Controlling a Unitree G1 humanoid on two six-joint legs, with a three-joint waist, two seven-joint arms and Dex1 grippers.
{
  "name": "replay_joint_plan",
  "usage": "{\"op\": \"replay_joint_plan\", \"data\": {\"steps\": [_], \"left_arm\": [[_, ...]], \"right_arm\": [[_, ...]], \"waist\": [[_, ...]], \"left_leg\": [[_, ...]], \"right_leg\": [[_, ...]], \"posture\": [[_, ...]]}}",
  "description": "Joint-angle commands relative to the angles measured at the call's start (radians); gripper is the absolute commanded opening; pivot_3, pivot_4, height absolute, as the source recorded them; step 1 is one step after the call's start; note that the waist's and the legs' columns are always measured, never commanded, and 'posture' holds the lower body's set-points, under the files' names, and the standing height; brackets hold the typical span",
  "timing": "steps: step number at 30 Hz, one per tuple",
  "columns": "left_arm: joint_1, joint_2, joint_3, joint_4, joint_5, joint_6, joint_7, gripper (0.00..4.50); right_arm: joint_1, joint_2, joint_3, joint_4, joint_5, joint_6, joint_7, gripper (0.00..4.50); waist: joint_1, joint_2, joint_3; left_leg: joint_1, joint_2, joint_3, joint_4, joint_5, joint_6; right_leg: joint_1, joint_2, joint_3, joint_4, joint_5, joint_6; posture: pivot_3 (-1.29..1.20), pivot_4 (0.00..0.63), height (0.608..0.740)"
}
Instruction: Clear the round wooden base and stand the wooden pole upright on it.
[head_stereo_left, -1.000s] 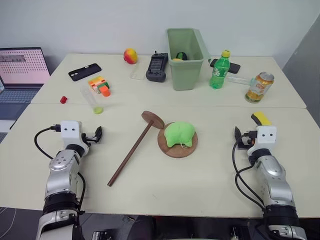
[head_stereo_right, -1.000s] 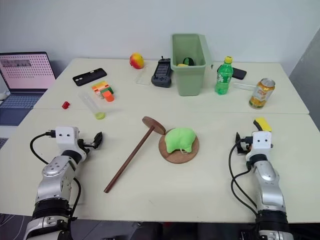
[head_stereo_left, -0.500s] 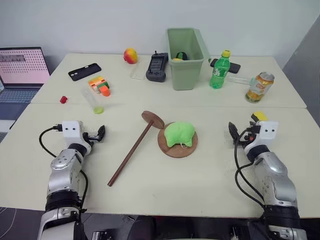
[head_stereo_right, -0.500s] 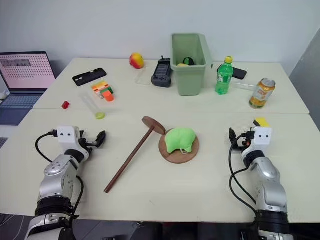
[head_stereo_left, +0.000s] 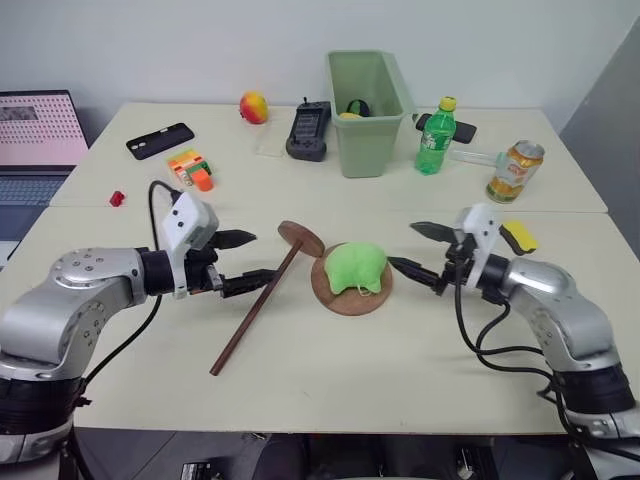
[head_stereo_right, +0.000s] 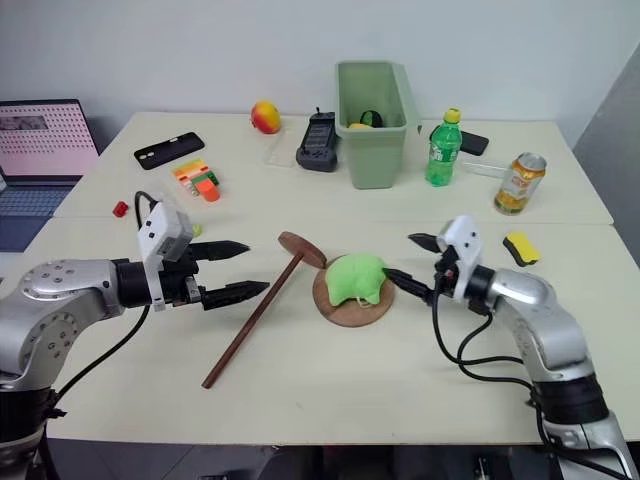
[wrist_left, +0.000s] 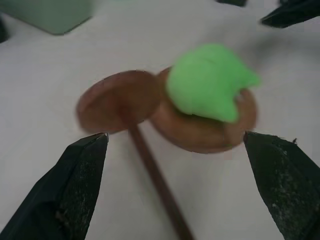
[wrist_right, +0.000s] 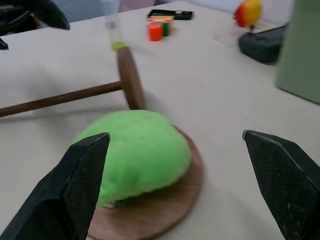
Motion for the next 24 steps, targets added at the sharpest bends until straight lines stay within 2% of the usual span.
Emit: {"op": "replay_joint_plan", "data": {"steps": [1,8,11,20,24], "left_arm": [[-0.029,0.007,-0.027,-0.059,-0.012,0.011,-0.015,4.5],[-0.003,-0.002,-0.02,-0.061,0.0,-0.001,0.0,4.5],[0.005,-0.006,-0.016,-0.066,-0.001,-0.006,0.004,4.5],[-0.019,-0.039,-0.027,-0.057,0.005,-0.012,0.024,4.5],[-0.03,-0.048,-0.026,-0.055,-0.005,-0.005,0.025,4.5]], "right_arm": [[-0.055,0.034,0.072,0.063,-0.047,-0.024,0.041,4.47],[-0.076,0.05,0.145,0.164,-0.164,-0.118,0.061,4.47],[-0.076,0.056,0.138,0.181,-0.174,-0.131,0.065,3.95],[-0.084,0.067,0.096,0.156,-0.172,-0.137,0.047,1.63],[-0.085,0.069,0.03,0.112,-0.13,-0.089,0.009,1.63]], "waist": [[0.0,0.0,0.0],[0.001,0.0,0.0],[0.001,0.0,0.0],[0.002,0.0,0.0],[0.003,0.0,0.0]], "left_leg": [[0.0,0.0,0.0,0.0,0.0,0.0],[-0.001,0.0,0.0,0.0,0.0,0.0],[-0.001,0.0,0.0,0.0,0.0,0.0],[-0.001,0.0,0.0,0.0,0.0,0.0],[-0.001,0.0,0.0,0.0,0.0,0.0]], "right_leg": [[0.0,0.0,0.0,0.0,0.0,0.0],[-0.001,0.0,0.0,-0.002,0.0,0.0],[-0.001,0.0,0.0,-0.002,0.0,0.0],[-0.001,-0.001,0.0,-0.002,0.0,0.0],[-0.001,-0.001,0.0,-0.002,0.0,0.0]], "posture": [[0.0,0.15,0.74],[0.0,0.15,0.74],[0.0,0.15,0.74],[0.0,0.15,0.74],[0.0,0.15,0.74]]}}
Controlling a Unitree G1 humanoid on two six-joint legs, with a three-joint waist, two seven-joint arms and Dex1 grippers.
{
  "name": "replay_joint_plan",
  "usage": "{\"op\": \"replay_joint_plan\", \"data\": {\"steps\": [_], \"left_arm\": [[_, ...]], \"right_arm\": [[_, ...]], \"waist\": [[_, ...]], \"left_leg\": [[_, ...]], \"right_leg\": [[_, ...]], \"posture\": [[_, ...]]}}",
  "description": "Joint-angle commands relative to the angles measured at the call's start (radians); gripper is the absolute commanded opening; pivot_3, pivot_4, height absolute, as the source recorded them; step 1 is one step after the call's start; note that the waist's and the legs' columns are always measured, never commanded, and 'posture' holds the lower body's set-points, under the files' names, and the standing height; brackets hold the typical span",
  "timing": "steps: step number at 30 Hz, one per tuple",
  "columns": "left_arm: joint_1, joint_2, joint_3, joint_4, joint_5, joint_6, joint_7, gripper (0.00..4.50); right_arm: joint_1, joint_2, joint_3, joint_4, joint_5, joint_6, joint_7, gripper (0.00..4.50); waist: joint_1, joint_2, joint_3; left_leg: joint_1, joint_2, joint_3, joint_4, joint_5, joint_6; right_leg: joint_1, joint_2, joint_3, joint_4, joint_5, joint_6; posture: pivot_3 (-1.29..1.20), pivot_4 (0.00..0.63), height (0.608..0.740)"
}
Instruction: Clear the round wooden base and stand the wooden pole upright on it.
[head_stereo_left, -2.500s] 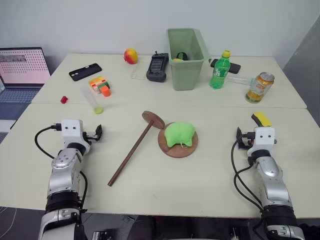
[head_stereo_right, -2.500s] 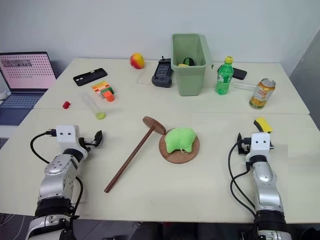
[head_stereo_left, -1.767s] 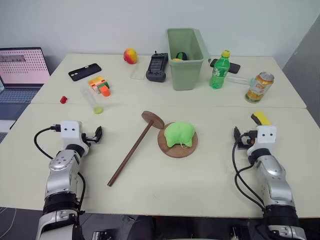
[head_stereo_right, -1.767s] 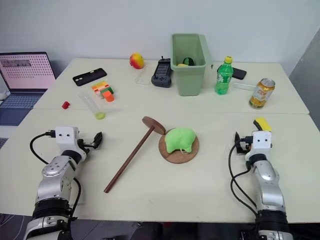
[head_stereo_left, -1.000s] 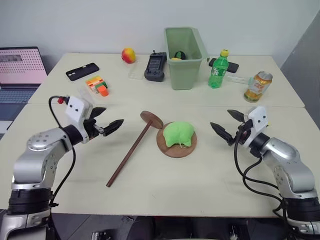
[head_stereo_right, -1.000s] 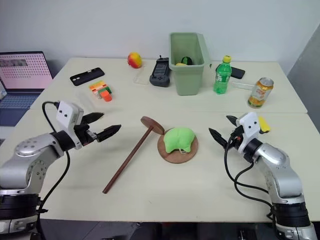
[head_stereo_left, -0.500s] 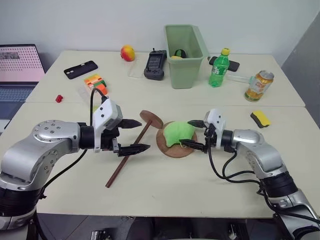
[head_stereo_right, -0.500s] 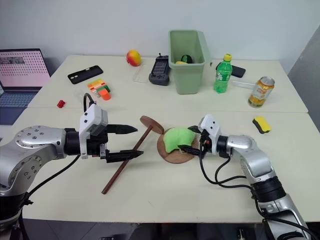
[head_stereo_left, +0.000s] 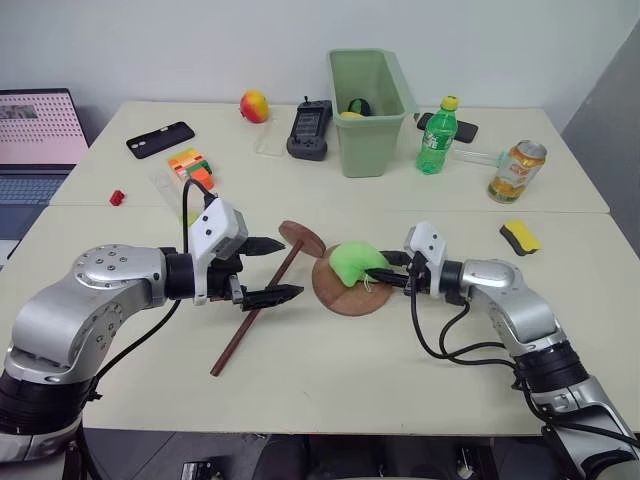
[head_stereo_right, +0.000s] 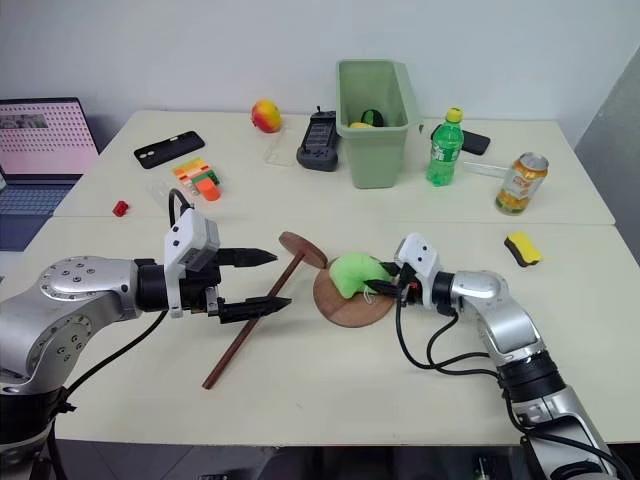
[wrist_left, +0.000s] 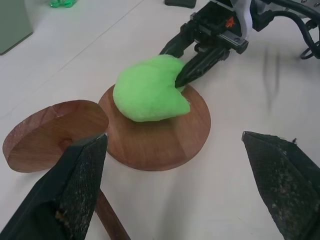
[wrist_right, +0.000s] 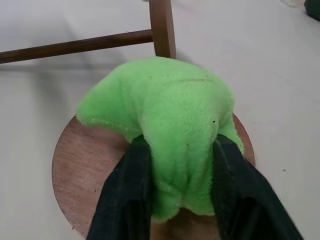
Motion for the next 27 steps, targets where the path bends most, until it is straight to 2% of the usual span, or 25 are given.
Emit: {"op": "replay_joint_plan", "data": {"steps": [1,4,7,10,13,15,16,17,19,21,24,26,27], "left_arm": [[-0.027,-0.009,0.016,-0.015,-0.016,-0.003,0.0,4.5],[-0.047,-0.017,0.02,-0.019,-0.036,0.013,0.001,4.5],[-0.102,-0.047,0.02,-0.02,-0.065,0.031,0.018,4.5],[-0.149,-0.081,0.001,-0.014,-0.065,0.026,0.029,4.5],[-0.183,-0.101,-0.019,0.008,-0.045,0.01,0.02,4.5],[-0.199,-0.105,-0.029,0.024,-0.028,-0.001,0.013,4.5],[-0.203,-0.106,-0.032,0.028,-0.022,-0.004,0.013,4.5],[-0.206,-0.107,-0.033,0.03,-0.02,-0.005,0.013,4.5],[-0.207,-0.107,-0.031,0.028,-0.022,-0.002,0.014,4.5],[-0.197,-0.109,-0.021,0.02,-0.021,0.001,0.026,4.5],[-0.162,-0.106,0.002,-0.004,-0.027,0.01,0.047,4.5],[-0.154,-0.104,0.008,-0.012,-0.032,0.014,0.054,4.5],[-0.148,-0.1,0.014,-0.02,-0.038,0.019,0.057,4.5]], "right_arm": [[-0.021,-0.002,-0.101,-0.091,0.057,0.048,-0.04,1.63],[-0.033,-0.003,-0.186,-0.12,0.103,0.113,-0.095,1.63],[-0.098,-0.016,-0.255,-0.025,0.035,0.085,-0.221,1.63],[-0.201,-0.03,-0.233,0.218,-0.108,-0.031,-0.353,1.63],[-0.322,-0.01,-0.204,0.491,-0.177,-0.125,-0.406,1.63],[-0.407,0.006,-0.195,0.687,-0.225,-0.198,-0.462,2.01],[-0.433,0.01,-0.193,0.748,-0.238,-0.228,-0.471,2.13],[-0.455,0.012,-0.19,0.798,-0.251,-0.256,-0.479,2.48],[-0.491,0.014,-0.188,0.874,-0.265,-0.307,-0.484,2.88],[-0.514,0.015,-0.195,0.916,-0.267,-0.347,-0.48,3.39],[-0.52,0.005,-0.215,0.91,-0.254,-0.387,-0.462,4.17],[-0.518,0.0,-0.219,0.903,-0.252,-0.402,-0.452,4.46],[-0.506,-0.004,-0.222,0.87,-0.246,-0.401,-0.438,4.46]], "waist": [[0.001,0.0,0.0],[0.003,0.0,0.0],[0.005,0.0,0.0],[0.004,0.0,0.0],[0.002,0.0,0.0],[-0.004,0.0,0.0],[-0.012,0.0,0.0],[-0.017,0.0,0.0],[-0.022,0.0,0.0],[-0.026,0.0,0.0],[-0.03,0.0,0.0],[-0.032,0.0,0.0],[-0.033,0.0,0.0]], "left_leg": [[0.0,0.0,0.0,0.0,0.0,0.0],[0.0,0.0,0.0,0.0,0.0,0.0],[-0.001,0.0,0.0,0.0,0.0,0.0],[0.0,-0.001,0.001,0.001,0.0,0.0],[0.0,-0.003,0.002,0.001,0.0,0.0],[0.0,-0.003,0.004,0.001,0.001,-0.001],[-0.001,-0.002,0.004,0.0,0.001,-0.002],[-0.001,-0.002,0.005,0.0,0.001,-0.002],[-0.006,-0.002,0.006,0.0,0.002,-0.003],[-0.014,0.0,0.007,0.003,0.002,-0.003],[-0.016,0.0,0.007,0.003,0.002,-0.004],[-0.016,0.0,0.007,0.003,0.002,-0.004],[-0.016,0.0,0.006,0.003,0.002,-0.004]], "right_leg": [[0.0,0.0,0.0,0.0,0.0,0.0],[0.0,0.0,0.0,0.0,0.0,0.0],[0.0,0.0,0.0,0.0,0.0,0.0],[0.0,0.0,0.0,0.001,0.0,0.0],[0.0,0.0,0.001,0.001,0.0,0.0],[-0.001,0.0,0.001,0.0,0.0,0.0],[-0.002,0.0,0.001,0.0,0.0,0.0],[-0.003,0.0,0.002,0.0,0.0,0.0],[-0.007,0.0,0.002,0.001,0.0,0.0],[-0.015,0.0,0.002,0.003,0.0,0.0],[-0.016,-0.001,0.002,0.003,0.0,0.0],[-0.016,-0.001,0.002,0.003,0.0,0.0],[-0.016,-0.001,0.002,0.004,0.0,0.0]], "posture": [[0.0,0.15,0.74],[0.0,0.15,0.74],[0.0,0.15,0.74],[0.0,0.15,0.74],[0.0,0.15,0.74],[0.0,0.15,0.74],[0.0,0.15,0.74],[0.0,0.15,0.74],[0.0,0.15,0.74],[0.0,0.15,0.74],[0.0,0.15,0.74],[0.0,0.15,0.74],[0.0,0.15,0.74]]}}
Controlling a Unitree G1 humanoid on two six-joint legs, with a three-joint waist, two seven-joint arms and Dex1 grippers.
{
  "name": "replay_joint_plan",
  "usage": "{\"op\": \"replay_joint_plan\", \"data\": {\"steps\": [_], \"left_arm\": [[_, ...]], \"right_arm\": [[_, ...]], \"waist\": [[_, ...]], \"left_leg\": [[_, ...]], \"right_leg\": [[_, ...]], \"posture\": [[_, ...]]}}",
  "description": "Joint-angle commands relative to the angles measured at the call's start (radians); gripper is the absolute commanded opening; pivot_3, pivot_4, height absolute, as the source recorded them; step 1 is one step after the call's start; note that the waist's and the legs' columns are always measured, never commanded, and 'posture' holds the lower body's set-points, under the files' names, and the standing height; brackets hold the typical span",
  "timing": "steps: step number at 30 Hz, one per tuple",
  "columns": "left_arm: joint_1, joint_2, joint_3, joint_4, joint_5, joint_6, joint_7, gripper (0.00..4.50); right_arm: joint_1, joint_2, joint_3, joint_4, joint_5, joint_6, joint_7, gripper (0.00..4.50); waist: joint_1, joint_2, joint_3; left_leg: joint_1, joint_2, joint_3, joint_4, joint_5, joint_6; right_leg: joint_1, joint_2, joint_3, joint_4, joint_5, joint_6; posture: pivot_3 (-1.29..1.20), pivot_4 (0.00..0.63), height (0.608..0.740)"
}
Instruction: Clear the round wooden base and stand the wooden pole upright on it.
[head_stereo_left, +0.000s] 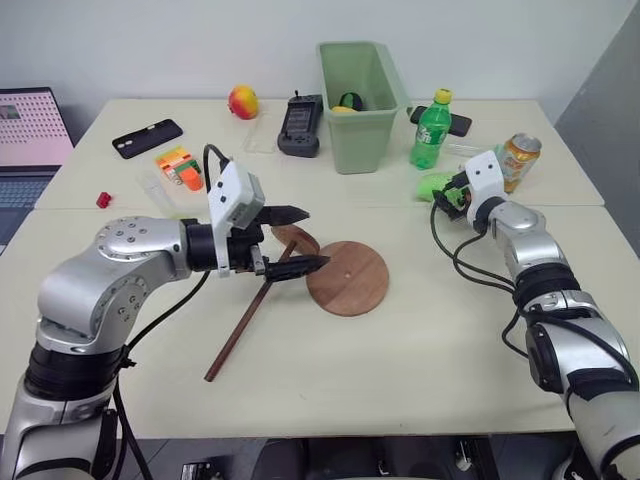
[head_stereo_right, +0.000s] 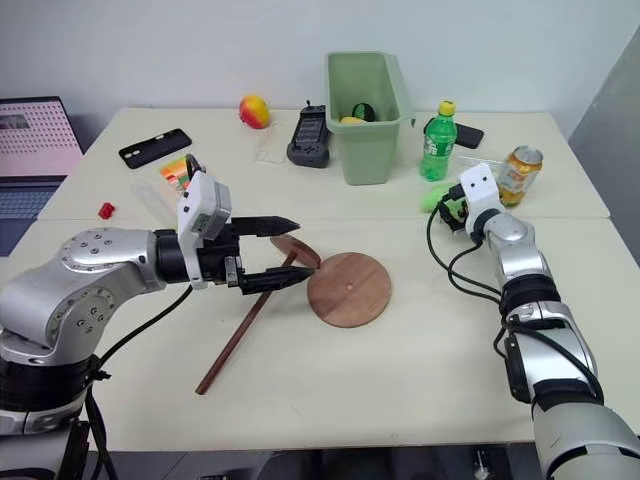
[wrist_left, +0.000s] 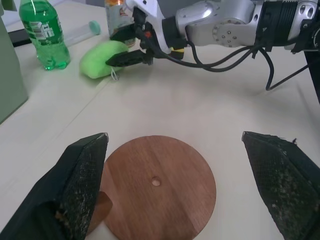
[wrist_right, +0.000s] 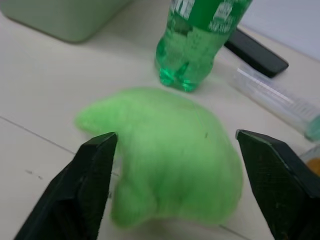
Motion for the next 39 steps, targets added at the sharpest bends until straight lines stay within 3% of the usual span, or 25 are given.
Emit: {"op": "replay_joint_plan", "data": {"steps": [1,7,12,17,22,25,29,35,39], "left_arm": [[0.008,0.016,0.052,-0.053,-0.023,0.005,0.014,4.5],[0.017,0.079,0.124,-0.048,-0.068,0.061,0.006,4.5],[0.113,0.208,0.174,-0.007,-0.037,0.088,-0.042,4.5],[0.147,0.2,0.205,0.105,-0.049,0.158,0.018,4.5],[0.106,0.181,0.125,0.211,-0.056,0.226,-0.016,4.5],[0.08,0.175,0.036,0.247,0.002,0.203,-0.033,4.5],[0.011,0.09,-0.052,0.298,0.033,0.211,-0.022,4.5],[-0.003,0.077,-0.176,0.327,0.141,0.147,-0.057,4.5],[-0.008,0.078,-0.188,0.337,0.168,0.127,-0.074,3.54]], "right_arm": [[0.003,-0.025,-0.031,-0.099,0.023,-0.037,0.04,4.46],[0.139,-0.006,-0.063,-0.471,0.157,0.119,0.169,4.46],[0.367,-0.063,0.027,-0.947,0.348,0.307,0.448,4.46],[0.486,-0.104,0.094,-1.238,0.497,0.49,0.555,4.46],[0.494,-0.097,0.119,-1.307,0.531,0.546,0.565,4.46],[0.5,-0.1,0.134,-1.326,0.53,0.552,0.577,4.46],[0.519,-0.123,0.148,-1.355,0.51,0.543,0.593,4.46],[0.546,-0.145,0.124,-1.39,0.518,0.565,0.565,4.46],[0.556,-0.153,0.116,-1.404,0.522,0.575,0.554,4.5]], "waist": [[0.0,0.0,0.0],[0.0,0.0,0.0],[0.006,0.0,0.0],[0.016,0.0,0.0],[0.016,0.0,0.0],[0.02,0.0,0.0],[0.026,0.0,0.0],[0.021,0.0,0.0],[0.02,0.0,0.0]], "left_leg": [[0.0,0.0,0.0,0.0,0.0,0.0],[0.0,0.0,-0.003,0.001,0.0,0.0],[0.0,0.001,-0.004,0.0,0.0,0.0],[0.001,0.0,-0.007,0.001,-0.002,0.003],[0.003,-0.001,-0.008,0.002,-0.002,0.004],[0.002,-0.001,-0.009,0.002,-0.001,0.004],[0.001,-0.002,-0.009,0.002,-0.001,0.003],[0.001,-0.001,-0.009,0.002,0.0,0.002],[0.001,-0.001,-0.009,0.002,-0.001,0.002]], "right_leg": [[0.0,0.0,-0.001,0.0,0.0,0.0],[0.0,0.0,-0.001,0.001,0.0,0.0],[0.0,0.0,-0.001,0.001,0.0,0.0],[0.001,0.0,-0.002,0.002,0.0,0.0],[0.003,0.0,-0.003,0.003,0.0,0.0],[0.002,0.0,-0.004,0.002,0.0,0.0],[0.003,0.0,-0.004,0.002,0.0,0.0],[0.002,0.0,-0.004,0.002,0.0,0.0],[0.002,0.0,-0.004,0.002,0.0,0.0]], "posture": [[0.0,0.15,0.74],[0.0,0.15,0.74],[0.0,0.15,0.74],[0.0,0.15,0.74],[0.0,0.15,0.74],[0.0,0.15,0.74],[0.0,0.15,0.74],[0.0,0.15,0.74],[0.0,0.15,0.74]]}}
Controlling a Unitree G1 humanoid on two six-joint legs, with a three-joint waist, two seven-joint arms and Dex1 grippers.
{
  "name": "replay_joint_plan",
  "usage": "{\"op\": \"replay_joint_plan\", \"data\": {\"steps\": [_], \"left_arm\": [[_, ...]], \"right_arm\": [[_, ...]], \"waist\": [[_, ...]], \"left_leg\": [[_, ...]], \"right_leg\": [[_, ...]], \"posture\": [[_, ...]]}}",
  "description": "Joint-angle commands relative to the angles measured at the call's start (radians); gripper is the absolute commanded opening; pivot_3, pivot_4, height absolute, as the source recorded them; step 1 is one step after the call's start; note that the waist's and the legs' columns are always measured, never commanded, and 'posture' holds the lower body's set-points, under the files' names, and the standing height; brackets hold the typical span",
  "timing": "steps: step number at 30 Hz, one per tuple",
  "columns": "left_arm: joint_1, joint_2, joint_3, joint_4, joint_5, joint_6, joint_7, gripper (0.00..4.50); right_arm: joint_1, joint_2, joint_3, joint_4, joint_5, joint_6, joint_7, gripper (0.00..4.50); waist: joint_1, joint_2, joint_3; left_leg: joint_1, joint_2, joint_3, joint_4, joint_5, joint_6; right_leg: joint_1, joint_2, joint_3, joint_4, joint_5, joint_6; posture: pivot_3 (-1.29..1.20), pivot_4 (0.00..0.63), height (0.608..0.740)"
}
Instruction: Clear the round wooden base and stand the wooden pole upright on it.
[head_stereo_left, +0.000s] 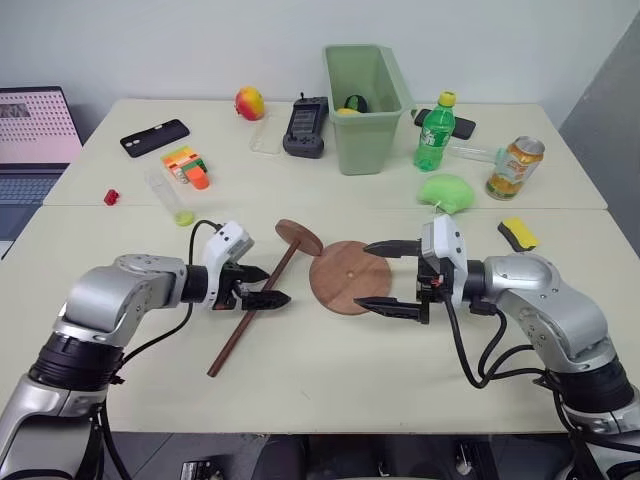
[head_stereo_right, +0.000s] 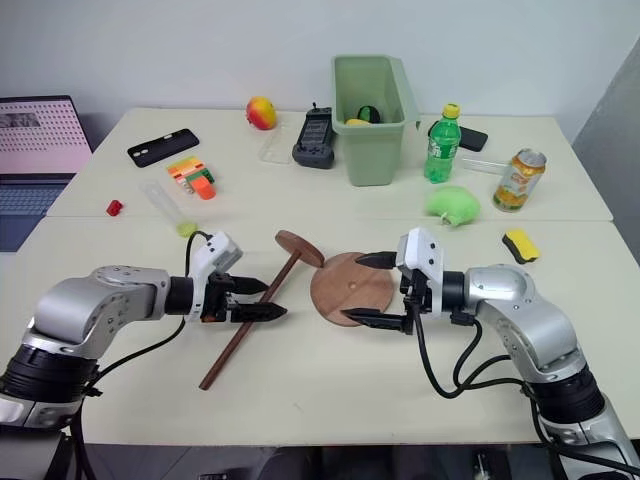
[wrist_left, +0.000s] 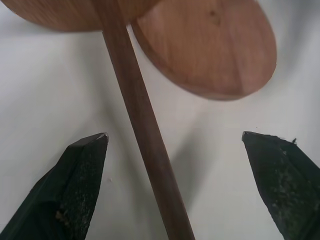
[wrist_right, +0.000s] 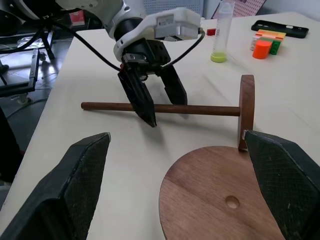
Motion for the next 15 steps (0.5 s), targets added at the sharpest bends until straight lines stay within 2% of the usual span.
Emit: {"op": "replay_joint_plan", "data": {"steps": [1,10,15], "left_arm": [[-0.024,0.007,0.003,-0.003,0.03,-0.03,-0.027,3.35],[-0.065,-0.05,-0.028,0.036,0.067,-0.011,-0.036,1.32],[-0.089,-0.043,-0.049,0.044,0.075,0.006,-0.074,0.55]], "right_arm": [[0.009,-0.007,-0.033,-0.047,0.019,0.004,-0.014,4.5],[0.012,-0.009,-0.029,-0.037,0.006,0.0,-0.022,4.5],[0.009,-0.017,-0.034,-0.033,0.013,0.004,-0.011,4.5]], "waist": [[0.001,0.0,0.0],[0.002,0.0,0.0],[0.003,0.0,0.0]], "left_leg": [[0.0,0.0,0.0,0.0,0.0,0.0],[0.0,0.0,0.0,0.0,0.0,0.0],[0.0,-0.001,0.0,0.0,0.0,0.0]], "right_leg": [[0.0,0.0,0.0,0.0,0.0,0.0],[0.0,0.0,0.0,0.0,0.0,0.0],[0.0,0.0,0.0,0.0,0.0,0.0]], "posture": [[0.0,0.15,0.74],[0.0,0.15,0.74],[0.0,0.15,0.74]]}}
